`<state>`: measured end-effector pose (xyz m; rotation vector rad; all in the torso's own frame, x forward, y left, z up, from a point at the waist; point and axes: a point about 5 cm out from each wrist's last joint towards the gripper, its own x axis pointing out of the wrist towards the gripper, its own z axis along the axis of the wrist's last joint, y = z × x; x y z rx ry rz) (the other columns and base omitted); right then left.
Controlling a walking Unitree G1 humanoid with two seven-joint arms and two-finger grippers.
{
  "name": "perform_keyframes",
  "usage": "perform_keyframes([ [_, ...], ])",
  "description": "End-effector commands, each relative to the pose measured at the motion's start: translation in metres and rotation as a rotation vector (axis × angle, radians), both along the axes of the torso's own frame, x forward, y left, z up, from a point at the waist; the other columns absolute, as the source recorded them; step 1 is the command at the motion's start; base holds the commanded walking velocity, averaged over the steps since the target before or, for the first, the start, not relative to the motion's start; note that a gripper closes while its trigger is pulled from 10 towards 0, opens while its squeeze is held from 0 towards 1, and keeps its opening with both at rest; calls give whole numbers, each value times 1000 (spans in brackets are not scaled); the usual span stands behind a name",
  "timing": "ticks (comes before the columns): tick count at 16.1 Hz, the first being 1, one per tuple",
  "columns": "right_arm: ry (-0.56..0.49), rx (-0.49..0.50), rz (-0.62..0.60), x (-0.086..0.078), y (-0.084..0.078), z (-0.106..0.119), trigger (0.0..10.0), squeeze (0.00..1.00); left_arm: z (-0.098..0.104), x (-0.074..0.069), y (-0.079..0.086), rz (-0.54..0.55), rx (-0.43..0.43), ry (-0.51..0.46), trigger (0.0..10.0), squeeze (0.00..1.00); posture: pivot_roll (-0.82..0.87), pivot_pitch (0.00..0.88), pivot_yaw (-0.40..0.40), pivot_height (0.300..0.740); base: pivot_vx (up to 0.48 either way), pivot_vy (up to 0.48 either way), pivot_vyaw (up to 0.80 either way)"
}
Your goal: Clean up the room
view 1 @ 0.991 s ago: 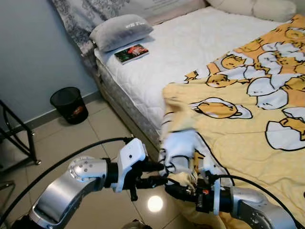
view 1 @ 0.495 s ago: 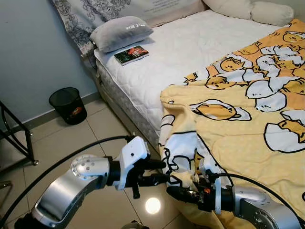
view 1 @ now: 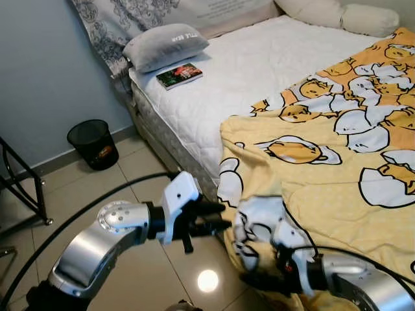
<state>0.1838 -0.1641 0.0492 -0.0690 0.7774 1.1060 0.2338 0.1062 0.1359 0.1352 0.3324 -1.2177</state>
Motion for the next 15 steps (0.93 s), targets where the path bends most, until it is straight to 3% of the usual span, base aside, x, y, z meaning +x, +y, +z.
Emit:
perform_keyframes([
  [1, -40, -43, 8, 4, -3, 0, 10000, 1000, 1, 6, 5, 37, 14, -23, 10000, 0, -7, 0, 107, 740, 0, 0, 0],
  [4, -33, 11, 74, -4, -2, 8, 10000, 1000, 1, 4, 4, 19, 9, -14, 10000, 0, -7, 0, 104, 740, 0, 0, 0],
  [5, -34, -12, 97, -6, -3, 7, 10000, 1000, 1, 3, 4, 16, 8, -12, 10000, 0, -7, 0, 103, 740, 0, 0, 0],
  [7, -77, -167, 109, -2, -16, -5, 10000, 1000, -1, 4, 4, 22, 23, -19, 10000, 0, -7, 0, 100, 740, 0, 0, 0],
  [10, -141, -327, -30, 16, -41, -14, 10000, 1000, -5, 12, 8, 91, 59, -46, 10000, 0, -7, 0, 96, 740, 0, 0, 0],
  [11, -175, -369, -111, 24, -56, -12, 10000, 1000, -8, 16, 12, 138, 81, -52, 10000, 0, -6, 0, 92, 740, 0, 0, 0],
  [12, -196, -367, -179, 29, -66, -6, 10000, 710, -10, 21, 16, 198, 104, -63, 10000, 0, -6, 0, 91, 740, 0, 0, 0],
  [13, -209, -344, -249, 32, -75, 2, 10000, 290, -11, 28, 22, 281, 111, -86, 10000, 0, -6, 0, 91, 740, 0, 0, 0],
  [14, -215, -336, -270, 33, -78, 4, 10000, 290, -10, 30, 23, 307, 110, -93, 10000, 0, -6, 0, 91, 740, 0, 0, 0],
  [15, -224, -324, -296, 33, -81, 7, 10000, 0, -10, 33, 26, 342, 107, -102, 10000, 0, -7, 0, 91, 740, 0, 0, 0],
])
